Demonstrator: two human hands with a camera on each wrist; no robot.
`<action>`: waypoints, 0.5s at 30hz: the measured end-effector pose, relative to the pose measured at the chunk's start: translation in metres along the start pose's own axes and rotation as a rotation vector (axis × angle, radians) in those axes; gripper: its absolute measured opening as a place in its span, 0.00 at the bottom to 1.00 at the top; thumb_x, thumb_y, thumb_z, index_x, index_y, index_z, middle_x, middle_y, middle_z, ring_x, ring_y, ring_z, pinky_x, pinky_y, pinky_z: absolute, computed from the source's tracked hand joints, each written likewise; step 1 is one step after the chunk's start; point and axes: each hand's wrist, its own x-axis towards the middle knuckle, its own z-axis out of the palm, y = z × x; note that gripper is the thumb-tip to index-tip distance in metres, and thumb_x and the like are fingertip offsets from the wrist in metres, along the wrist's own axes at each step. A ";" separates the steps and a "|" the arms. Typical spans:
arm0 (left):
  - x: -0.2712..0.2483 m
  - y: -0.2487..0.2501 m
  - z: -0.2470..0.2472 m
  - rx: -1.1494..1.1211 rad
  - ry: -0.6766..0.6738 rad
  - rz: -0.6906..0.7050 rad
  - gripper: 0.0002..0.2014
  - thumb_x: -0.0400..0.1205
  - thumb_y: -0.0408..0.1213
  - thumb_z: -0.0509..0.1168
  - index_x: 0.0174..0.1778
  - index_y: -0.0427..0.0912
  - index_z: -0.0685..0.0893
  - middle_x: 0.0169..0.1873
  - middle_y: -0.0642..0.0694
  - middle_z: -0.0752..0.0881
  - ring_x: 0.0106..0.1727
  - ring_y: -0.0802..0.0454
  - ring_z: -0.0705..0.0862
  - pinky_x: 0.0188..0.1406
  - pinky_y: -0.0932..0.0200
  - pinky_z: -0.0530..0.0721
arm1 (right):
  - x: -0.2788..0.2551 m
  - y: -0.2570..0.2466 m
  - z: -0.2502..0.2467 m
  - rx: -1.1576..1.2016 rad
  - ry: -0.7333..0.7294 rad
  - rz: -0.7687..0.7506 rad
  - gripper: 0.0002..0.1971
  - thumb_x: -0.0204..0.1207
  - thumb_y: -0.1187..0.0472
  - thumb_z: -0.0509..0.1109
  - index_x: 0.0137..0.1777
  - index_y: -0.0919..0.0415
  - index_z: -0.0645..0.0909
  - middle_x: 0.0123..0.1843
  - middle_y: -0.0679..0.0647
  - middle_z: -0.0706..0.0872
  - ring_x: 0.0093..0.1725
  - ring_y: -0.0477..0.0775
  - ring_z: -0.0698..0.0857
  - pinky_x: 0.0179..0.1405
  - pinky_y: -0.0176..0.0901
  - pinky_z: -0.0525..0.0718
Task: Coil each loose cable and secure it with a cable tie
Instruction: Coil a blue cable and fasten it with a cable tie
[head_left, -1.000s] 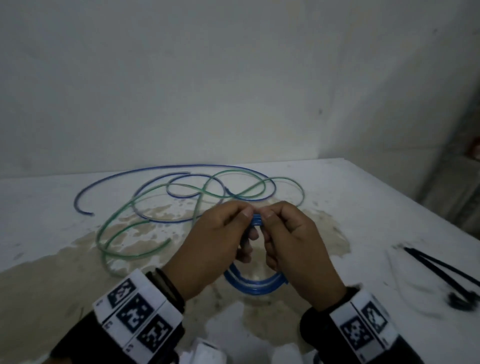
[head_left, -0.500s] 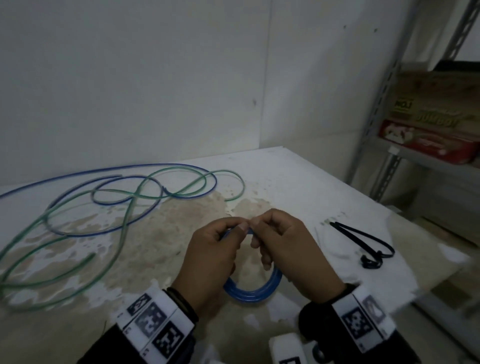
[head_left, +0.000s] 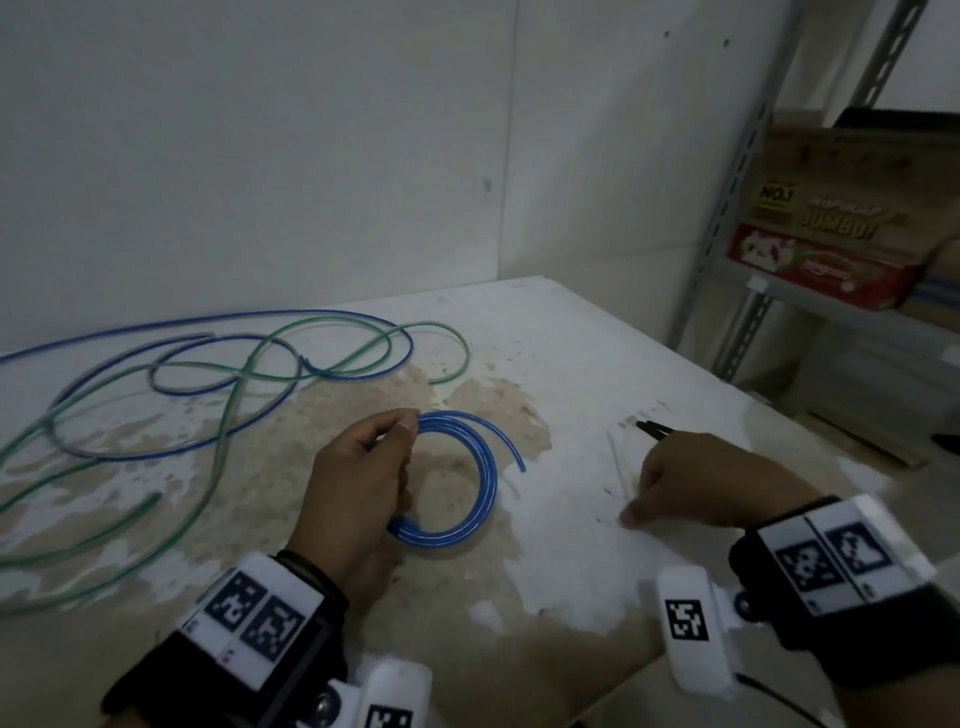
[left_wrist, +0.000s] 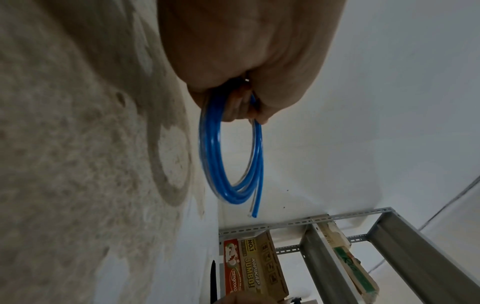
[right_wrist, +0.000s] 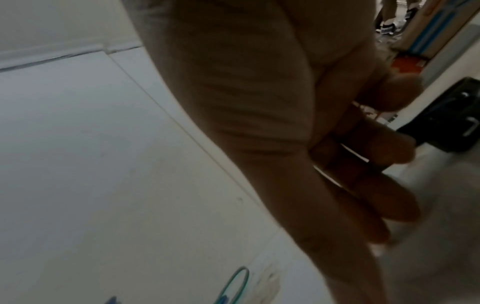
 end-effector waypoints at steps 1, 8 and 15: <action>0.000 0.000 -0.001 -0.009 0.007 -0.001 0.08 0.84 0.36 0.63 0.50 0.42 0.87 0.24 0.49 0.71 0.19 0.58 0.65 0.16 0.64 0.67 | 0.000 -0.002 0.001 -0.029 -0.011 -0.002 0.17 0.67 0.46 0.77 0.43 0.61 0.88 0.43 0.53 0.90 0.45 0.51 0.86 0.45 0.42 0.83; 0.002 0.004 -0.013 -0.043 0.057 0.021 0.09 0.86 0.37 0.60 0.52 0.42 0.86 0.23 0.51 0.72 0.21 0.57 0.65 0.20 0.62 0.67 | -0.006 -0.026 -0.006 -0.067 0.232 -0.176 0.08 0.78 0.58 0.64 0.38 0.57 0.79 0.38 0.49 0.81 0.41 0.53 0.81 0.41 0.43 0.75; 0.014 0.012 -0.035 -0.167 0.180 0.061 0.14 0.89 0.36 0.52 0.51 0.44 0.84 0.25 0.50 0.74 0.20 0.57 0.66 0.20 0.61 0.66 | -0.034 -0.096 -0.029 0.598 0.659 -0.449 0.12 0.78 0.60 0.64 0.35 0.59 0.83 0.29 0.49 0.86 0.28 0.43 0.84 0.35 0.38 0.81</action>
